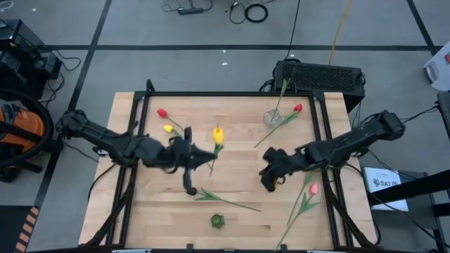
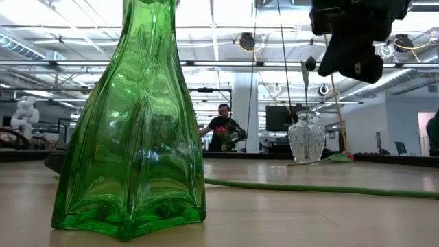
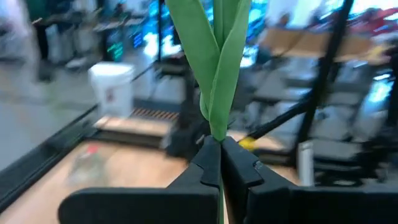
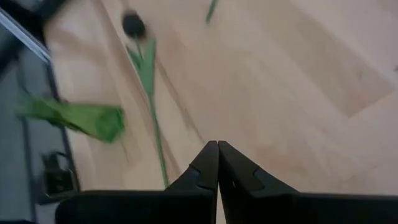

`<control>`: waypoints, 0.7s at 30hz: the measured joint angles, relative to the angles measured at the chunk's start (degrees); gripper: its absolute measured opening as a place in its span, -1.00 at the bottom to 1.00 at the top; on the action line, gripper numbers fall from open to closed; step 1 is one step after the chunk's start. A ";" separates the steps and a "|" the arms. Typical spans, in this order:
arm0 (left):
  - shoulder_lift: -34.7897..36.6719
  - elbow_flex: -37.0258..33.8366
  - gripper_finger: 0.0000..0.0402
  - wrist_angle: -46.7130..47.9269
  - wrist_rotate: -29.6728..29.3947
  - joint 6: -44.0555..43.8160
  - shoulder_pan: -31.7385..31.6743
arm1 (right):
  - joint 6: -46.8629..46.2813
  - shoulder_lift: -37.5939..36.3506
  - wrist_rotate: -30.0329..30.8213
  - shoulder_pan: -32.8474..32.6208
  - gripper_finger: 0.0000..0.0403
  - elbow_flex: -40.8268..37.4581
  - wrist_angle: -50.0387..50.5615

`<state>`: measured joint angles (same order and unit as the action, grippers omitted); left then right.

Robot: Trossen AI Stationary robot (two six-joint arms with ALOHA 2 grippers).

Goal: Sort flowers into vase by color
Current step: Put the top yellow flower into the green vase

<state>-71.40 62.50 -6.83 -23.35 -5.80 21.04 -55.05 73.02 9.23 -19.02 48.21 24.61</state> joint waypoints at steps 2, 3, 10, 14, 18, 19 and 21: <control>-0.05 -2.55 -1.00 -5.09 0.45 1.69 1.58 | -1.43 3.19 0.00 -1.26 -1.00 2.61 2.30; -0.10 -4.01 -1.00 -7.51 0.44 2.03 2.14 | -2.26 4.57 -0.02 -1.83 -1.00 3.61 2.34; -0.17 -14.36 -1.00 -27.56 0.81 1.84 7.34 | -5.98 10.06 -0.13 -4.56 -1.00 7.84 2.20; -0.73 -18.05 -1.00 -32.67 1.87 1.77 11.49 | -5.94 11.74 -0.59 -5.87 -1.00 8.10 2.31; -2.61 -18.54 -1.00 -33.89 2.12 1.91 15.12 | -8.22 13.17 -0.68 -6.62 -1.00 8.10 2.19; -3.41 -18.54 -1.00 -35.30 2.10 2.08 15.62 | -9.00 13.35 -0.70 -6.65 -1.00 8.10 2.08; -5.48 -18.51 -1.00 -38.65 2.09 2.12 15.96 | -10.30 13.79 -0.72 -6.60 -1.00 8.10 1.75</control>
<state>-76.88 43.99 -45.48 -21.27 -3.68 36.99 -65.35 86.82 8.51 -25.63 56.31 26.36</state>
